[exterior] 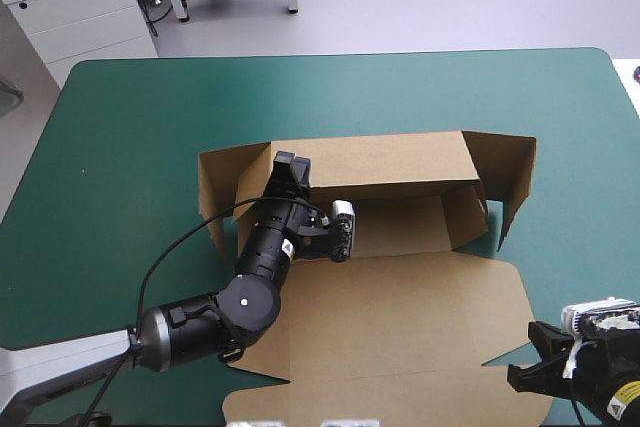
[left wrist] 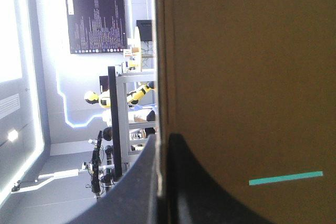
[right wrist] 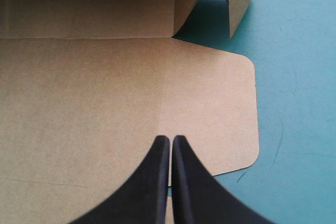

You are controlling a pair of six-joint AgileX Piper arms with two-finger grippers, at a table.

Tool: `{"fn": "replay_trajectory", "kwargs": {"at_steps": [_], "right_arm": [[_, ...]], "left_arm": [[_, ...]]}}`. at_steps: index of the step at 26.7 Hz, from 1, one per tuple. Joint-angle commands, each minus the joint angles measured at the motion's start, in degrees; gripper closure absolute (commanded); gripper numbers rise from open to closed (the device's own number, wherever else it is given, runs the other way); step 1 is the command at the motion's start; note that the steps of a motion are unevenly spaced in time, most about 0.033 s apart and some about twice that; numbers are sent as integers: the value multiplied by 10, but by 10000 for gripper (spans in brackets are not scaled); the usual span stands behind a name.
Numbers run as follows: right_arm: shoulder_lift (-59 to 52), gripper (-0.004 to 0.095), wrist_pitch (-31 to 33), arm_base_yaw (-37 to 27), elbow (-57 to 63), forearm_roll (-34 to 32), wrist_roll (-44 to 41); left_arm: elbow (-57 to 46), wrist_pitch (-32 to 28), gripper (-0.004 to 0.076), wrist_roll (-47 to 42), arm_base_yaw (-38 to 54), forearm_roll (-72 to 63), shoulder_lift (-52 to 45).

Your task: Fold the box

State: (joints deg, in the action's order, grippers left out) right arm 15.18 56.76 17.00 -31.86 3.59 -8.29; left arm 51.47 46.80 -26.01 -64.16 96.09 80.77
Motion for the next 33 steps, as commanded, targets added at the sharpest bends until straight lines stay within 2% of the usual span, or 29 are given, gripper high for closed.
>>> {"fn": "replay_trajectory", "kwargs": {"at_steps": [1,6,18,20,23,25,26,28,30,33], "right_arm": [[6,908,-39,-4,-14,-5,1],[6,908,-39,-4,-14,-5,1],[6,885,-53,-4,-14,-3,10],[6,833,-53,-4,-14,-3,10],[6,678,-53,-4,-14,-3,10],[6,518,-59,-4,-14,-5,10],[8,358,-68,-4,-15,-5,10],[27,213,-71,-4,-22,-12,-21],[71,193,-75,-4,-42,-36,-62],[152,193,-117,-4,-85,-63,-63]], "left_arm": [[14,25,734,-11,6,46,-22],[14,-10,734,-18,31,47,-22],[14,-13,734,-20,36,39,-21],[14,-16,734,-23,35,38,-21],[14,-27,734,-24,35,35,-21],[14,-30,734,-24,35,35,-21],[14,-31,734,-24,35,35,-21],[14,-32,734,-24,35,35,-21],[14,-34,734,-24,35,35,-21],[14,-35,734,-24,35,35,-21]]}}
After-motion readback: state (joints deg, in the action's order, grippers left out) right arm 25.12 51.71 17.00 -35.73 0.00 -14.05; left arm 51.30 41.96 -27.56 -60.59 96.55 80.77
